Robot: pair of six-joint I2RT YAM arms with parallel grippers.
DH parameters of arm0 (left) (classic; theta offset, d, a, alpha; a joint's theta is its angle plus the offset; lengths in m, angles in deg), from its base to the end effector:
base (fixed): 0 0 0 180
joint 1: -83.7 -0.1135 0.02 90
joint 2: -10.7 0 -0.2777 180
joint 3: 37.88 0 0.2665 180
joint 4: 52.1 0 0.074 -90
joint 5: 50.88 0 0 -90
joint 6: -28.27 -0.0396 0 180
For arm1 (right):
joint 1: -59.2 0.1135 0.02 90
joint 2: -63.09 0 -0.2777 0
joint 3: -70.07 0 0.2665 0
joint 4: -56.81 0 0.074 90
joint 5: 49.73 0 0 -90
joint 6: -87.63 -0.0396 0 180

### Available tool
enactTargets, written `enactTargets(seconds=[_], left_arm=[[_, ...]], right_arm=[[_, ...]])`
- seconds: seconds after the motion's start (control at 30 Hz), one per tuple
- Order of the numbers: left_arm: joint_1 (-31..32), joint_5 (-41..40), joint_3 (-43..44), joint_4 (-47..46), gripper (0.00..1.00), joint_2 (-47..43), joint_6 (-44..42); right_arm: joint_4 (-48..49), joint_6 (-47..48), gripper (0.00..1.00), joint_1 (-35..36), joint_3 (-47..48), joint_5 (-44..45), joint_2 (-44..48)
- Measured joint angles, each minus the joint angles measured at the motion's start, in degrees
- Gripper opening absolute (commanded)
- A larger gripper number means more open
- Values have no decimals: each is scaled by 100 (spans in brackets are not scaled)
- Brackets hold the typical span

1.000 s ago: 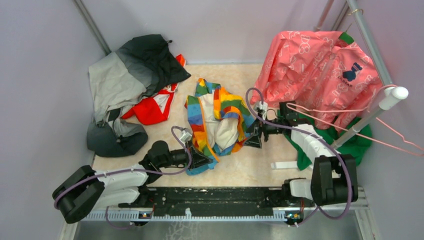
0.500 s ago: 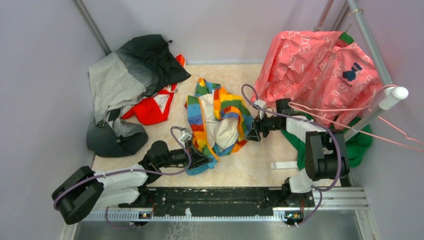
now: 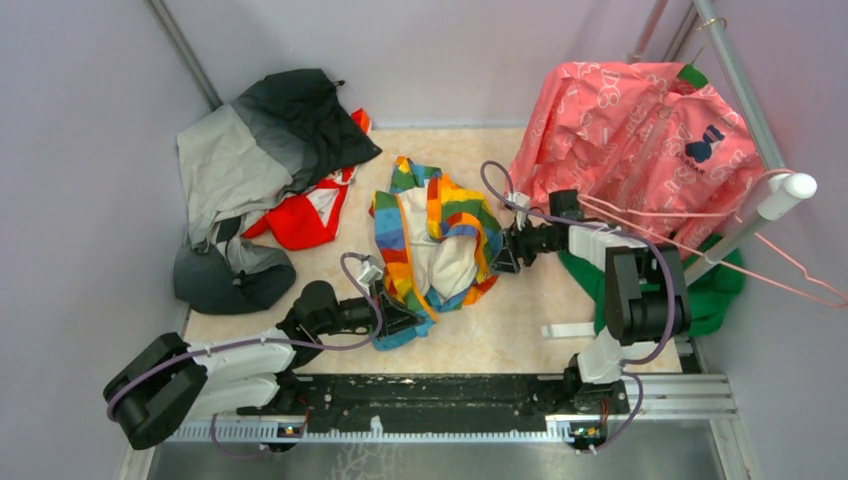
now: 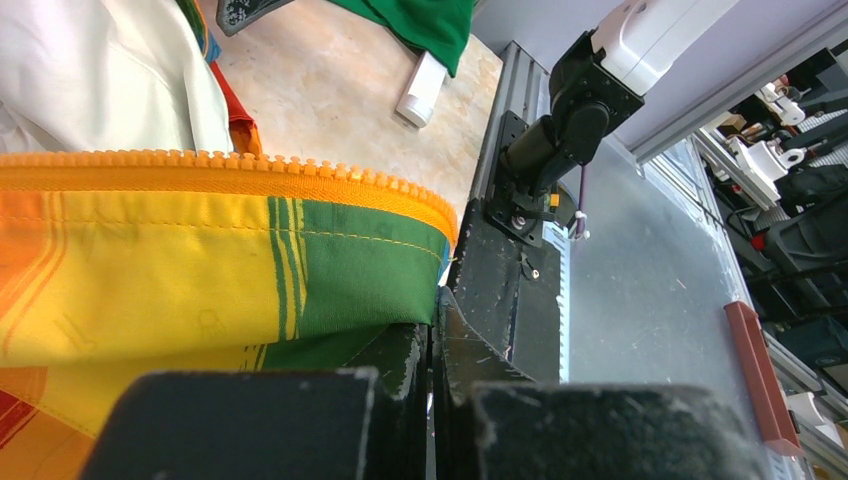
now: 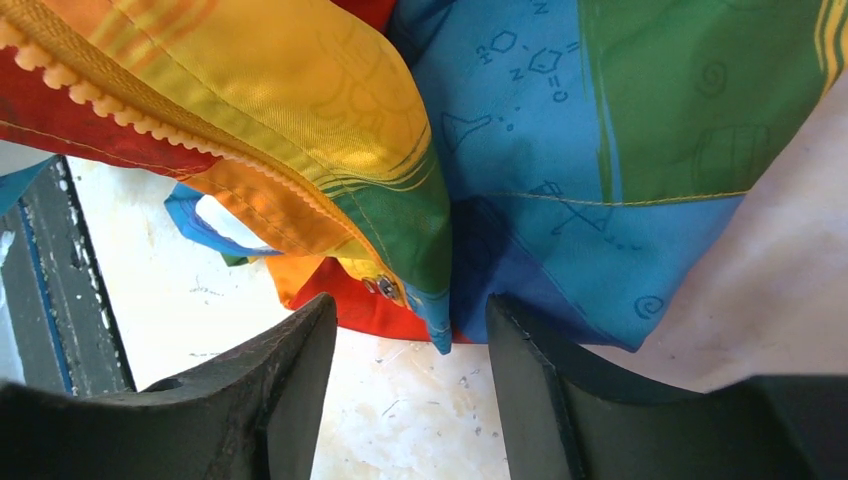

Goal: Zip up the jacket
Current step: Pick up the jacket from the center of the board.

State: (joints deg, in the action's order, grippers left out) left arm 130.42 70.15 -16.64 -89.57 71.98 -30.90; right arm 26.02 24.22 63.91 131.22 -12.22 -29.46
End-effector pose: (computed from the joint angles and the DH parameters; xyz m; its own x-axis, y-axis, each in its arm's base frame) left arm 0.1212 -0.1584 0.1808 -0.5270 -0.0809 -0.8460 0.8231 0.1992 -0.5318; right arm 0.3020 0.0564 0.1653 -0.6008 -0.3230 -0.7312 -0.7691 0.4830 0.4186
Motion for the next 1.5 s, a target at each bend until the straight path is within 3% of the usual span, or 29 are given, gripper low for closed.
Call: enactTargets(seconds=[0.27,0.5,1.03,1.5], left_arm=[[-22,48,37,13,0,4,-9],[-22,59,37,13,0,7,-7],[-26,98,37,11,0,35,-4],[-26,103,37,4,0,76,-2]], right_arm=[[-111,28,46,0,190,-271,-396],[-192,28,45,4,192,-306,-505],[-295,39,26,96,304,-413,-732],[-361,55,28,181,382,-540,-769]])
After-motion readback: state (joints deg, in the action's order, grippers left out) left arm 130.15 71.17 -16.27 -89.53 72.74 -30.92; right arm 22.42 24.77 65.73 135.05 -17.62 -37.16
